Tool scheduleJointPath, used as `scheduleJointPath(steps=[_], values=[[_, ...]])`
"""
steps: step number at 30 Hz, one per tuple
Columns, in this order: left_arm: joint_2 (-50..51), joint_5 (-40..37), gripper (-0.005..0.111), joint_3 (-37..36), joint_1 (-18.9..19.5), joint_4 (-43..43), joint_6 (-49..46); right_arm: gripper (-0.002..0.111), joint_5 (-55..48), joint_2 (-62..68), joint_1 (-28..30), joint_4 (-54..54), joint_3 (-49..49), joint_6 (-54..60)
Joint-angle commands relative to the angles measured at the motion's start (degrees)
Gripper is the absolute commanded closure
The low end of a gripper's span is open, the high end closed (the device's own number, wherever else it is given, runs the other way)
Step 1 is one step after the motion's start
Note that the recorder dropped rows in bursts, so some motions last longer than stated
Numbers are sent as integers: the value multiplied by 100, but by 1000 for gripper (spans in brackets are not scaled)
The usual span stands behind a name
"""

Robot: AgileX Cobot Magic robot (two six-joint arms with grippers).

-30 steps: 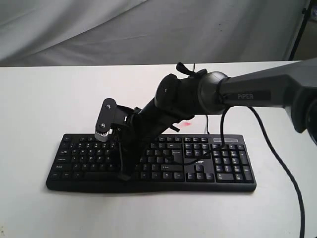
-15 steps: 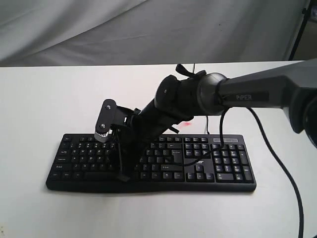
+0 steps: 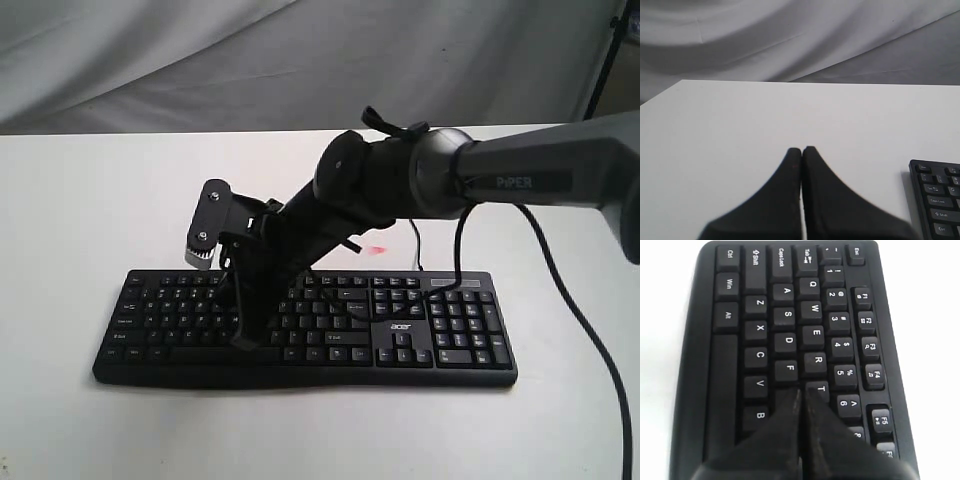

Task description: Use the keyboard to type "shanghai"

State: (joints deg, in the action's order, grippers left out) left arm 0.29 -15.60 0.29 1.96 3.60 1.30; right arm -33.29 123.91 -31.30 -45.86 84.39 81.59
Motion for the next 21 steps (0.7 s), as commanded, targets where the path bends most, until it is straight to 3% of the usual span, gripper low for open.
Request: scheduleJointPath(steps=[1,14,21], values=[[-29,36,106,-29,-21,-4,9,108,23,-45,-14,-96,-28,50],[-29,36,106,-29,-21,-4,9,108,195,-18,-349,-264,206,3],[-29,36,106,-29,-21,-4,9,108,-37,272,-566,222,841,-712]])
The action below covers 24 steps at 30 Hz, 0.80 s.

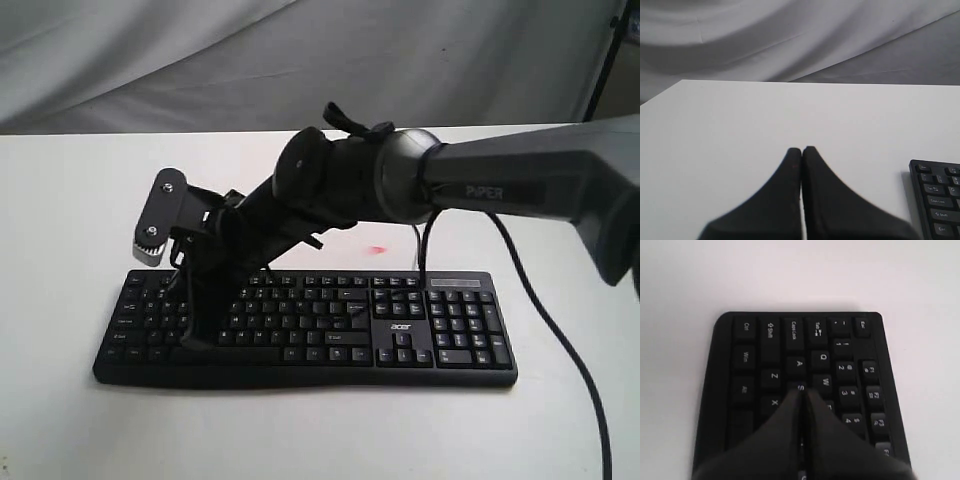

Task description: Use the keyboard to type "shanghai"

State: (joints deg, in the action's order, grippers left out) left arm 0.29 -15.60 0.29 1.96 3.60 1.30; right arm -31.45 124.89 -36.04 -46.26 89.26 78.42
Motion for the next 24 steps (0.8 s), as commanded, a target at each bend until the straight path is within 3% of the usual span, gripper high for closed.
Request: scheduleJointPath(steps=[1,13,24], values=[[-29,36,106,-29,-21,-4,9,108,-247,237,-125,342,443,-473],[-29,36,106,-29,-21,-4,9,108,-526,821,-352,755,1439,-1128],[-29,36,106,-29,-21,-4,9,108,-467,886,-352,839,1488,-1231]])
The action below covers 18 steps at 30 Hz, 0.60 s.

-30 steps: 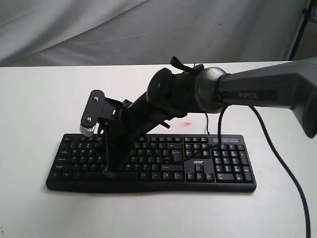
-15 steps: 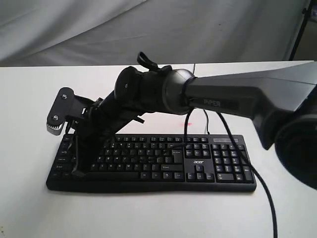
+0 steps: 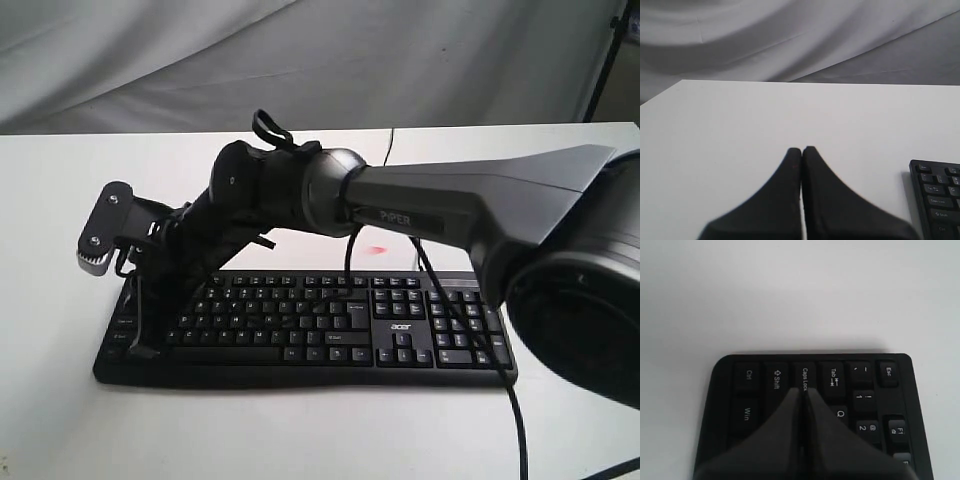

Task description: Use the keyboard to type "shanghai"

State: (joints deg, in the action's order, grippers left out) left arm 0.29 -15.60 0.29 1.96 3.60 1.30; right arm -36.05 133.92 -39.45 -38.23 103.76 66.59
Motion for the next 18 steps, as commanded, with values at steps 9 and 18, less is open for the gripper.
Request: scheduleJointPath(steps=[9,18], values=[[-29,36,106,-29,-21,-4,9,108,103,116,-12,26,37,-47],[-29,36,106,-29,-21,-4,9,108,251,166,-12,-64,37,84]])
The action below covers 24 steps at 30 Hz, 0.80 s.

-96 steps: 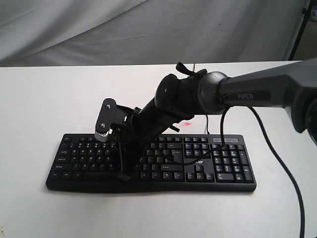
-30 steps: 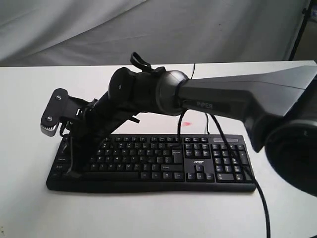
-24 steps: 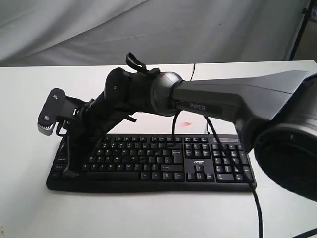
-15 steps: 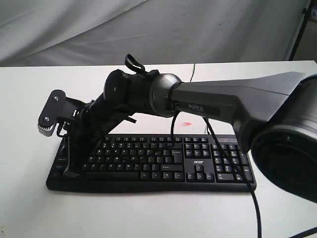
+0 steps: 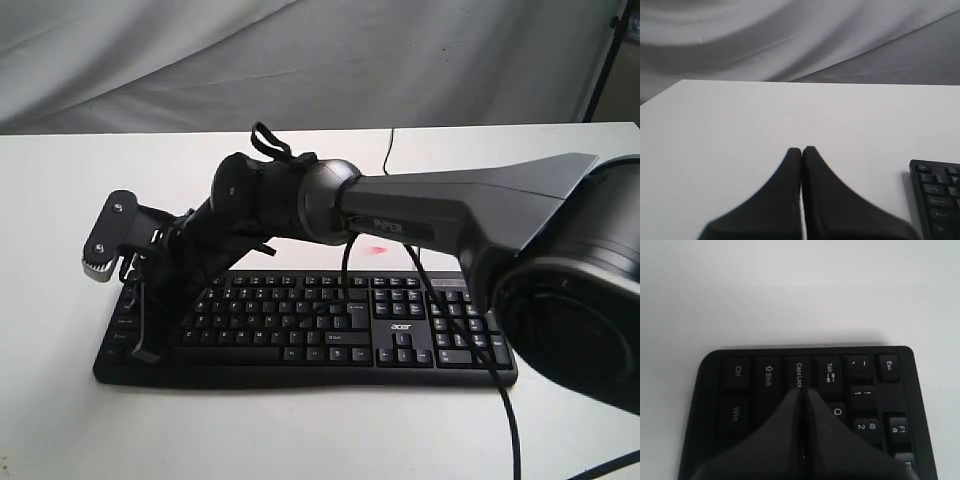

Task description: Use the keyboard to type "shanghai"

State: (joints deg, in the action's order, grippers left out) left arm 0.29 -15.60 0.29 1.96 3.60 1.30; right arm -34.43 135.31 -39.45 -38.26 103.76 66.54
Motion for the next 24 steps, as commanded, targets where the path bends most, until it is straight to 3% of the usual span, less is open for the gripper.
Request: scheduleJointPath(steps=[1,24], values=[[-29,36,106,-29,-21,-4,9,108,118,27,-12,-61,37,88],[-29,36,106,-29,-21,-4,9,108,152,106,-12,-275,37,324]])
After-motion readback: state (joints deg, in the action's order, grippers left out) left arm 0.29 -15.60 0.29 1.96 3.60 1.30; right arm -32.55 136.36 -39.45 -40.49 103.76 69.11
